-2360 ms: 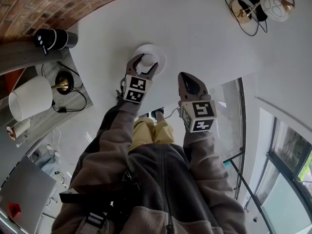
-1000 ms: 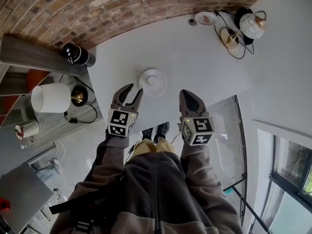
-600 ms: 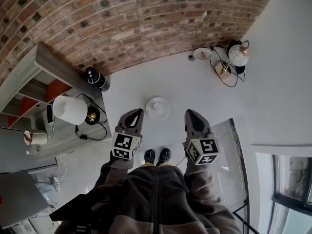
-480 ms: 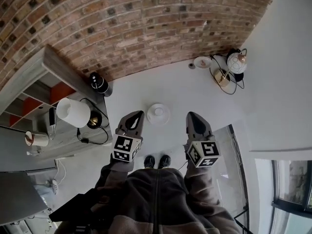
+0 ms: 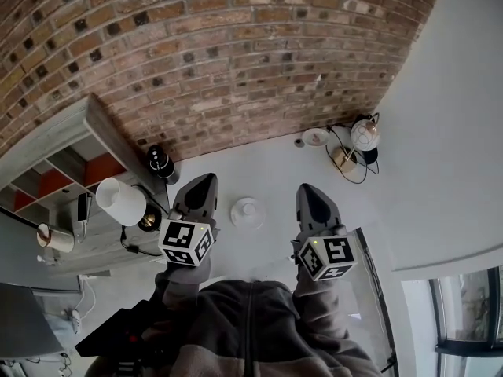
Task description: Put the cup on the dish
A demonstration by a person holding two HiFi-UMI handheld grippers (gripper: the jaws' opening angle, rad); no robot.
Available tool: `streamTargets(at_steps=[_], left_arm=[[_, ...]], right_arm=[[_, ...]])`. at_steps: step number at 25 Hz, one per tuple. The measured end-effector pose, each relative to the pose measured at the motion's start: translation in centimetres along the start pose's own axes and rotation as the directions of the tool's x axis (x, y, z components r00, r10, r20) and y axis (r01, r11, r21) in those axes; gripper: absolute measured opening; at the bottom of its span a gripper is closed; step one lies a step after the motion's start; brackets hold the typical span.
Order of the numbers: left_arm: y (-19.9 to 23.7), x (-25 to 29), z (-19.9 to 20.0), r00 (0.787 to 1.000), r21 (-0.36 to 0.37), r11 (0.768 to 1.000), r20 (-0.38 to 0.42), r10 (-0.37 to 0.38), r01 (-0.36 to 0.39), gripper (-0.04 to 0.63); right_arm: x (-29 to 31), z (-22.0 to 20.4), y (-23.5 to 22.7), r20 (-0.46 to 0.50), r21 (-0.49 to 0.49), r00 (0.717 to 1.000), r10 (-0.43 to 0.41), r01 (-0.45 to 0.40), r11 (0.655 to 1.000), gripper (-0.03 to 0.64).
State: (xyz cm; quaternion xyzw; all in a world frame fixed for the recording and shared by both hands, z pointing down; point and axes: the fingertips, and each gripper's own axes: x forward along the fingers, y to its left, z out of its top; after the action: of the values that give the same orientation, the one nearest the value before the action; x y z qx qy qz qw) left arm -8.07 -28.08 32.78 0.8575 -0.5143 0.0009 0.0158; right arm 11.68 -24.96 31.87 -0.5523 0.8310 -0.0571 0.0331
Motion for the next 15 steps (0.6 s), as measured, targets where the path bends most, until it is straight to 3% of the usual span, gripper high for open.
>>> streamTargets(at_steps=[15], left_arm=[[0.5, 1.3, 3.9, 0.998, -0.071, 0.997, 0.052, -0.022, 0.026, 0.003]], right_arm=[[0.8, 4.4, -0.3, 0.088, -0.078, 0.996, -0.015, 0.022, 0.997, 0.000]])
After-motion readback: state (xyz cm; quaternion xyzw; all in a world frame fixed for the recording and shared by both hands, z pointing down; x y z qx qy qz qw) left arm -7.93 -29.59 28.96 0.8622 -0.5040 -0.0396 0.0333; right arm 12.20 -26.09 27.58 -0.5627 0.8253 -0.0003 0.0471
